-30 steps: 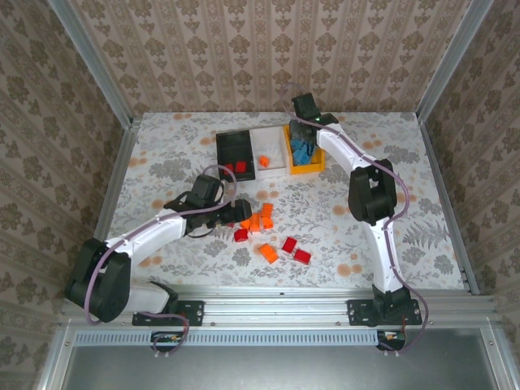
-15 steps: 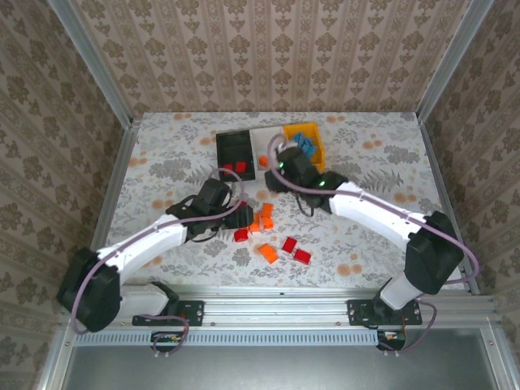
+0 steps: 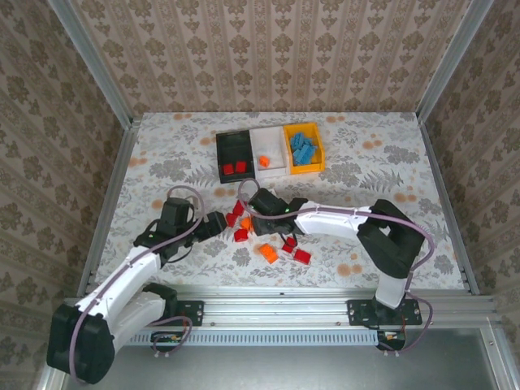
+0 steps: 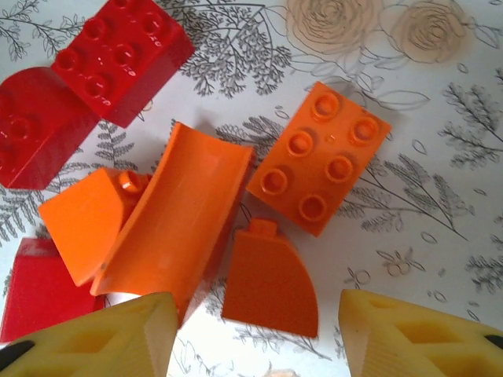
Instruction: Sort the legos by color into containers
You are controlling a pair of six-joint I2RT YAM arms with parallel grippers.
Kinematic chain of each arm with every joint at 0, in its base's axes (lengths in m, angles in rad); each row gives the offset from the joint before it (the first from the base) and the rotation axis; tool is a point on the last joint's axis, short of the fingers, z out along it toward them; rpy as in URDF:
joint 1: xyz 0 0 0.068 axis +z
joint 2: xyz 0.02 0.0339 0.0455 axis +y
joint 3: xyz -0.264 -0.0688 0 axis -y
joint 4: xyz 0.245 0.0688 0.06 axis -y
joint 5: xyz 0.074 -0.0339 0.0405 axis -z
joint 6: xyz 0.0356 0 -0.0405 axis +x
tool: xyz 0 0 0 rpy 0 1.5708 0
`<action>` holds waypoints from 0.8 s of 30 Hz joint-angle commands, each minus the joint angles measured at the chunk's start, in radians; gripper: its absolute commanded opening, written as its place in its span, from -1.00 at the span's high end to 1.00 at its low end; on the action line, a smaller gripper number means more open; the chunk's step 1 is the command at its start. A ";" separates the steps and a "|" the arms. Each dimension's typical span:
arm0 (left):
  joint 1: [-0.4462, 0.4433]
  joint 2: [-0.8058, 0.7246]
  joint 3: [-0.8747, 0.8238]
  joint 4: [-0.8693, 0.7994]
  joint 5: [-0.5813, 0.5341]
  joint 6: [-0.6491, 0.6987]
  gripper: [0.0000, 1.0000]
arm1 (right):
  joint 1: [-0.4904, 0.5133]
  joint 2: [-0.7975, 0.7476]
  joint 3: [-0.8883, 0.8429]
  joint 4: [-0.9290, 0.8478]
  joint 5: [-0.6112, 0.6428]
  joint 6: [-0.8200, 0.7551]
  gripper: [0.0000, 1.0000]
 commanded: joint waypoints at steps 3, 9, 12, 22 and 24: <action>0.015 -0.079 -0.017 -0.032 0.027 -0.018 -0.85 | -0.017 0.043 0.036 -0.051 0.056 -0.004 -0.09; 0.024 -0.098 -0.032 -0.034 0.027 -0.016 -0.86 | -0.036 0.051 0.025 -0.046 0.063 -0.007 -0.06; 0.027 -0.088 -0.031 -0.032 0.034 -0.011 -0.86 | -0.061 0.014 -0.007 -0.037 0.061 -0.013 -0.05; 0.029 -0.027 -0.033 0.023 0.059 -0.023 -0.86 | -0.080 -0.033 -0.055 -0.023 0.010 -0.022 -0.02; 0.029 -0.019 -0.029 0.024 0.063 -0.024 -0.86 | -0.074 -0.042 -0.053 -0.012 -0.007 -0.022 -0.04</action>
